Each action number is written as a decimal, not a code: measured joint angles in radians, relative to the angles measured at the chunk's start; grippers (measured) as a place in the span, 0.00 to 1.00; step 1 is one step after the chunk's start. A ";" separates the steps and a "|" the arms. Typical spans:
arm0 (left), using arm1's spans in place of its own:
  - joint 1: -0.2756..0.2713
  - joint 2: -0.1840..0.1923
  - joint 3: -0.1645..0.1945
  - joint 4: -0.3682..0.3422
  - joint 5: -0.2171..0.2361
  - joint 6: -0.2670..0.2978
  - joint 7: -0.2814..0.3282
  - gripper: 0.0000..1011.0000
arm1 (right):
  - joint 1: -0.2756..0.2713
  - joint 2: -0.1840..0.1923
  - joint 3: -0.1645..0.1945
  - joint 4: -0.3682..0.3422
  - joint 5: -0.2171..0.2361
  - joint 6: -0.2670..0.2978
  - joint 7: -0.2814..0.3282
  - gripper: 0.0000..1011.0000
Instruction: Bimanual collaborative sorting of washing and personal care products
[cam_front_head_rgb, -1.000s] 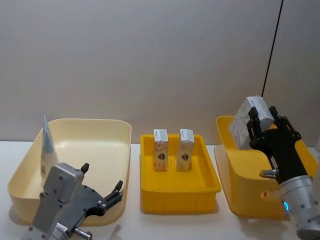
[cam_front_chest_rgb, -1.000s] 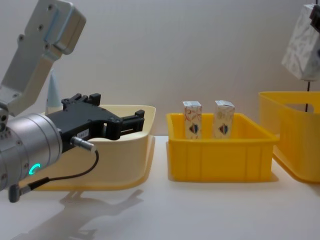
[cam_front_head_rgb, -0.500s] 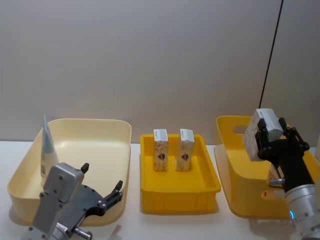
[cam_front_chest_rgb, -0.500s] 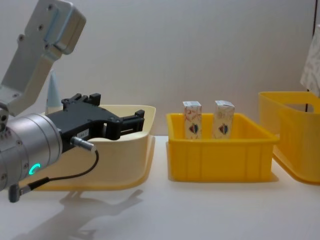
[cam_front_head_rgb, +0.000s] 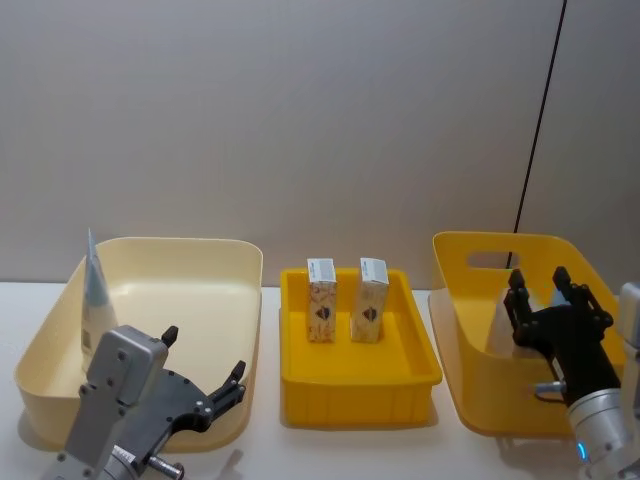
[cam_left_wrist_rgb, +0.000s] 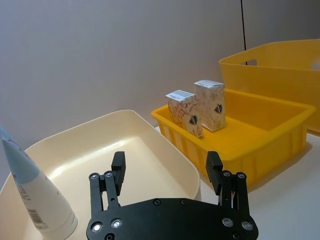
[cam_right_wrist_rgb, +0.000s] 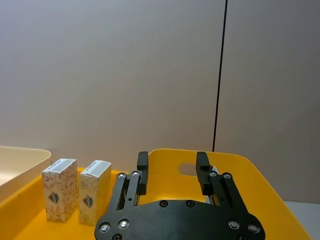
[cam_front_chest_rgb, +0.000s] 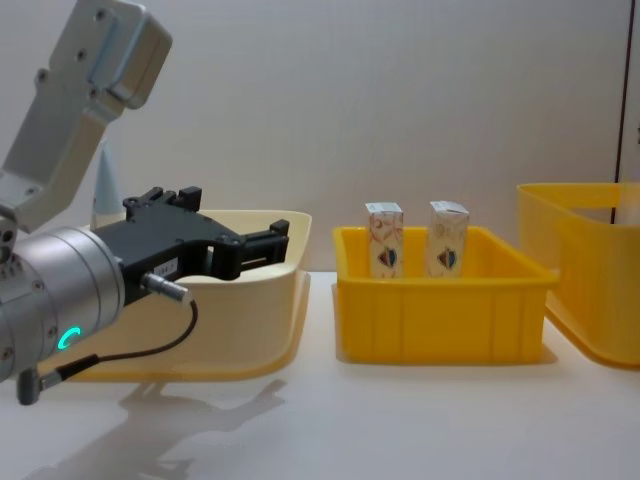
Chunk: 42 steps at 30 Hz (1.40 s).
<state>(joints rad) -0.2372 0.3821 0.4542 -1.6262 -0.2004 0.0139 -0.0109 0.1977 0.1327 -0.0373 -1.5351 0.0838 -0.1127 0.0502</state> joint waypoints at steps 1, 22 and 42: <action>0.000 0.000 0.000 0.000 0.000 0.000 0.000 0.99 | -0.002 0.000 0.000 0.001 -0.002 0.005 0.001 0.56; 0.000 0.000 0.000 0.000 0.000 0.000 0.000 0.99 | -0.010 -0.002 0.002 0.007 -0.011 0.035 0.007 0.99; 0.000 0.000 0.000 0.000 0.000 0.000 0.000 0.99 | -0.017 -0.001 0.008 -0.004 0.046 -0.011 0.083 0.99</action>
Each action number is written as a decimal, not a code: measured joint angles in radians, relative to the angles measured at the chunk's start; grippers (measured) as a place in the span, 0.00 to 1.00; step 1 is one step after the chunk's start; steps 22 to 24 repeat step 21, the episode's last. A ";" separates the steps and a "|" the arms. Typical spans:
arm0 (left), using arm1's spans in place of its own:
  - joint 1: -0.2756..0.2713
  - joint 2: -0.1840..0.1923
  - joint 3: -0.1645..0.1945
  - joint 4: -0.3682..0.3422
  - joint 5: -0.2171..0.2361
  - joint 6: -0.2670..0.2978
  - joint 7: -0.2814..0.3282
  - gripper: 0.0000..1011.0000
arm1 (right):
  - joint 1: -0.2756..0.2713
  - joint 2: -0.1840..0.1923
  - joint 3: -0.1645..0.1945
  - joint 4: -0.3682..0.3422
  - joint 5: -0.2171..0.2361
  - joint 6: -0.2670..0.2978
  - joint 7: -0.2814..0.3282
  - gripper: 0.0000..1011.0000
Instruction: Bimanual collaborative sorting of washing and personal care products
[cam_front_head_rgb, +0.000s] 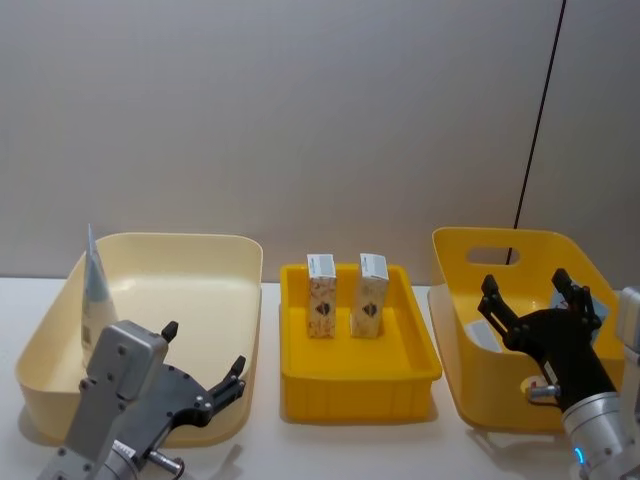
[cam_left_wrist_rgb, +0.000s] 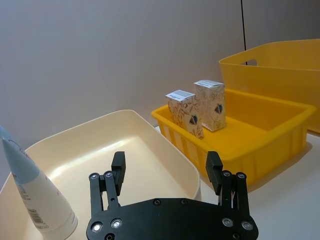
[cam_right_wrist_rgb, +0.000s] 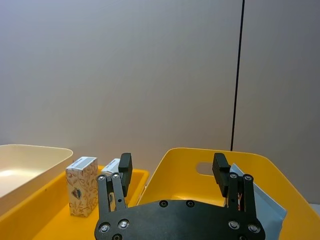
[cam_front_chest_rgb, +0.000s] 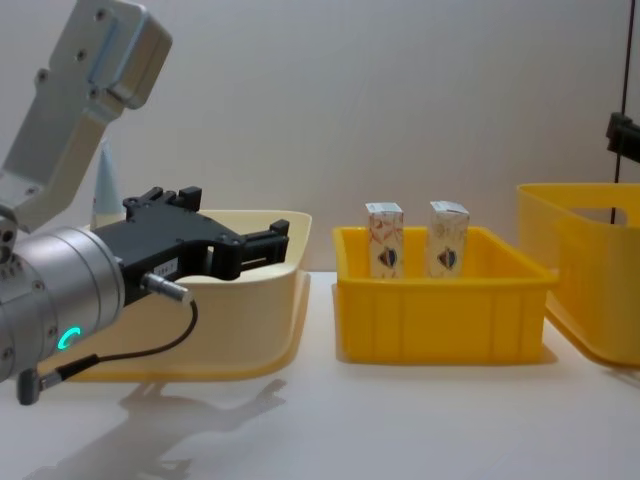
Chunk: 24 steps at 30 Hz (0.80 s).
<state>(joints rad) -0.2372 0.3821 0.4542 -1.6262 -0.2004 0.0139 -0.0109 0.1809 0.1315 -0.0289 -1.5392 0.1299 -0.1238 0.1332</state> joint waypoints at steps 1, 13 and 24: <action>0.000 0.000 0.000 0.000 0.000 0.000 0.000 0.99 | -0.002 0.002 -0.001 -0.002 0.001 0.001 0.000 0.99; 0.000 0.000 0.000 0.000 0.000 0.000 0.000 0.99 | -0.063 0.066 -0.063 -0.073 0.050 0.050 -0.020 0.99; 0.000 0.000 0.000 0.000 0.000 0.000 0.000 0.99 | -0.135 0.142 -0.136 -0.157 0.108 0.108 -0.045 0.99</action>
